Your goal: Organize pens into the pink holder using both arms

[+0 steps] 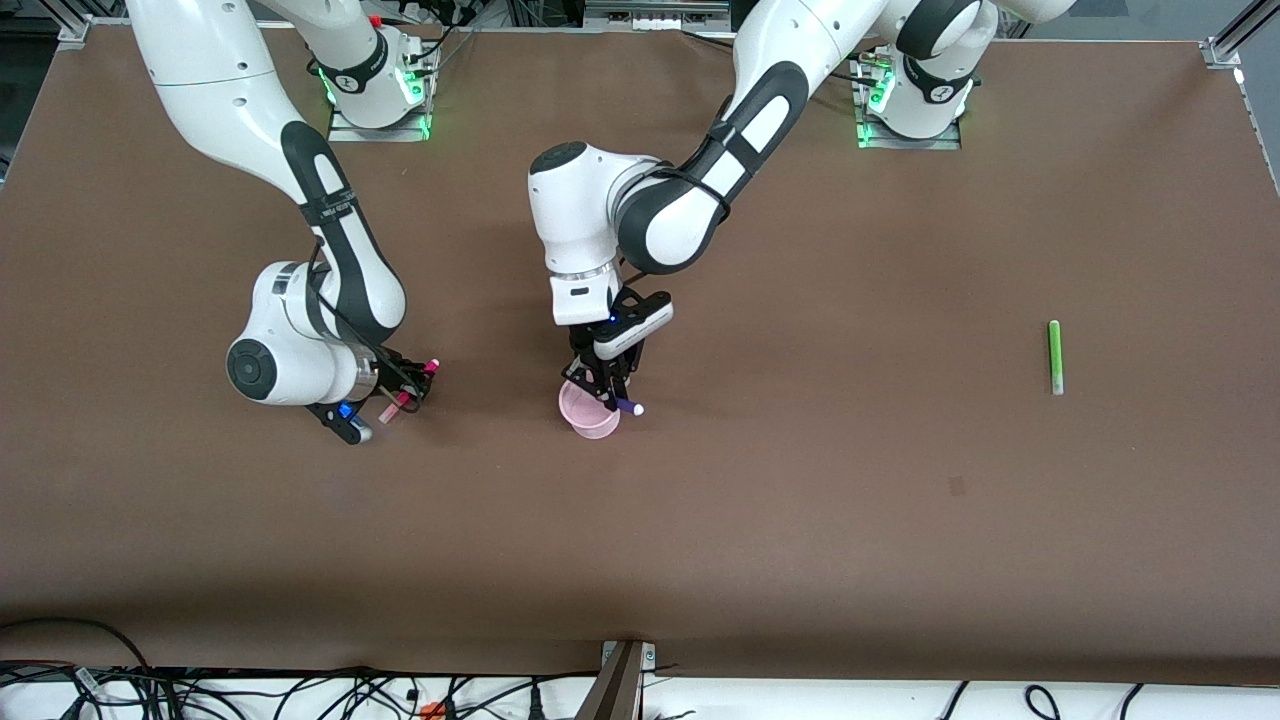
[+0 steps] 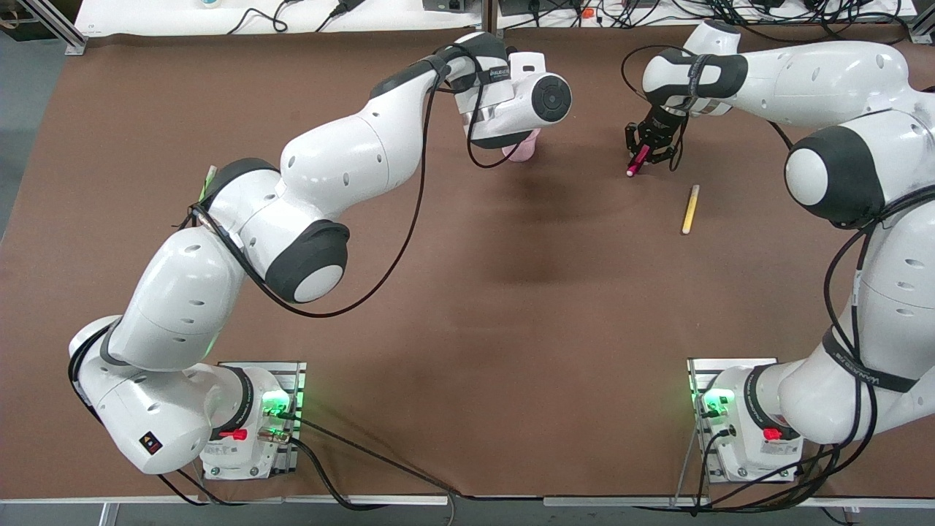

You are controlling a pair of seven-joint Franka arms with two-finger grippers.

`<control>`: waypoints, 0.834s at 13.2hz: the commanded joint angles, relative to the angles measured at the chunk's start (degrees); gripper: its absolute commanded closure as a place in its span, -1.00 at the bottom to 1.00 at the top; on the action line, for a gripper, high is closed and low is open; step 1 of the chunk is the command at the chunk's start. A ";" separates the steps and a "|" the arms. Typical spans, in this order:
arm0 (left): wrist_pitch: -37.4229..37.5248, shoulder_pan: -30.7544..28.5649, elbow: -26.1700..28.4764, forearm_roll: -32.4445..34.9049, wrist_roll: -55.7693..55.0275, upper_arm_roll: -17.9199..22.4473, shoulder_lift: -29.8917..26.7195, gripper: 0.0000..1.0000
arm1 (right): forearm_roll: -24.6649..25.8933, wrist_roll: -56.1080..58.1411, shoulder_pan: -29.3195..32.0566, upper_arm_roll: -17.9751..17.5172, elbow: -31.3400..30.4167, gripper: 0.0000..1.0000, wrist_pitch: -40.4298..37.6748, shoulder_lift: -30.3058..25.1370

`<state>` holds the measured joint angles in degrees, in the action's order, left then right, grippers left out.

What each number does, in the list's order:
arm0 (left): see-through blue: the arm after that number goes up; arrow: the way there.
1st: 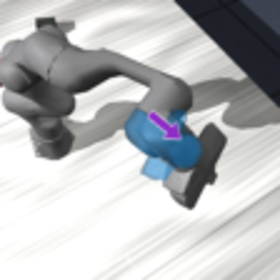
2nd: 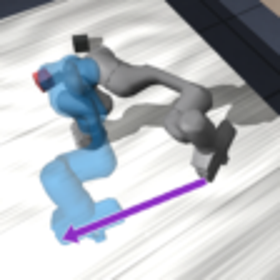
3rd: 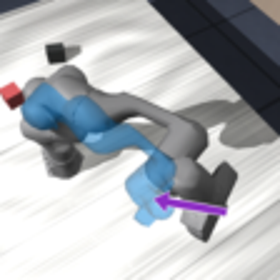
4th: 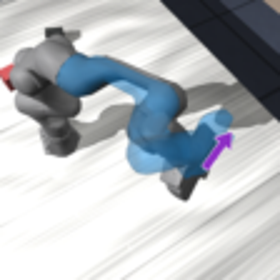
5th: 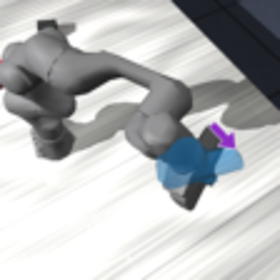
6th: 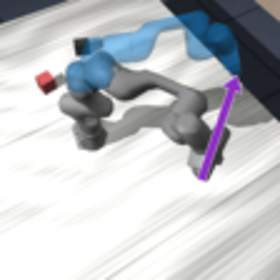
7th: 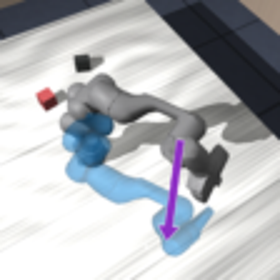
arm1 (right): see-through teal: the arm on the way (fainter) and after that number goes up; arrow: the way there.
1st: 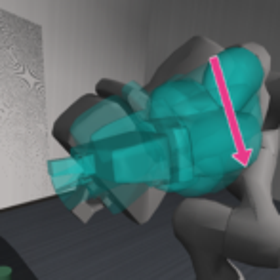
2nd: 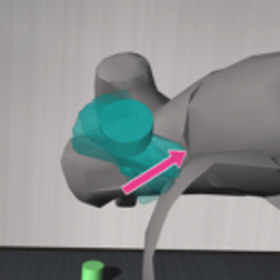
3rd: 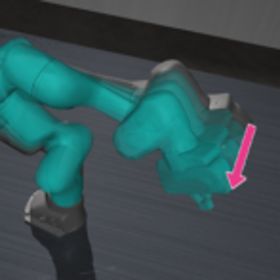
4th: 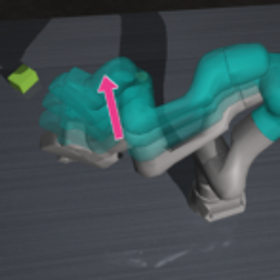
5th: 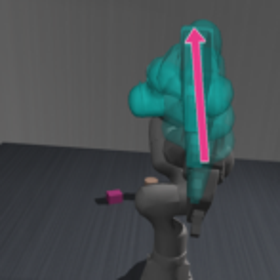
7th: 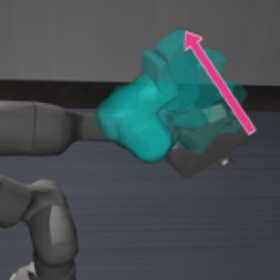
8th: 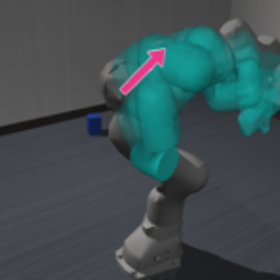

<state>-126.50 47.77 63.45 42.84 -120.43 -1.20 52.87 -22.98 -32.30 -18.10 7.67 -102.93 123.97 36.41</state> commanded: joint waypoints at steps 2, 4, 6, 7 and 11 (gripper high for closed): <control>-1.20 2.32 -3.25 2.95 -0.16 2.51 2.93 1.00 | -1.19 0.84 0.43 0.24 5.78 0.94 -10.10 -2.57; -1.90 2.76 -3.60 2.95 -0.16 3.48 4.08 1.00 | -4.59 0.58 2.09 0.33 10.89 0.94 -19.17 -2.48; -2.25 2.94 -3.60 2.95 -0.16 3.57 4.08 1.00 | -10.13 1.10 3.86 0.42 13.18 0.93 -24.19 -2.48; -2.34 2.94 -3.95 2.95 -0.33 3.57 4.08 0.99 | -11.29 1.10 4.39 0.42 13.89 0.93 -26.04 -2.48; -2.34 2.85 -4.22 2.95 -0.07 3.66 3.82 -0.36 | -20.40 0.14 4.65 0.42 17.32 0.93 -30.27 -2.57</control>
<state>-129.14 50.11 61.53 43.92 -120.40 1.71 55.57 -38.64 -32.07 -13.94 8.42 -88.24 96.69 33.40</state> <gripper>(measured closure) 0.537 0.833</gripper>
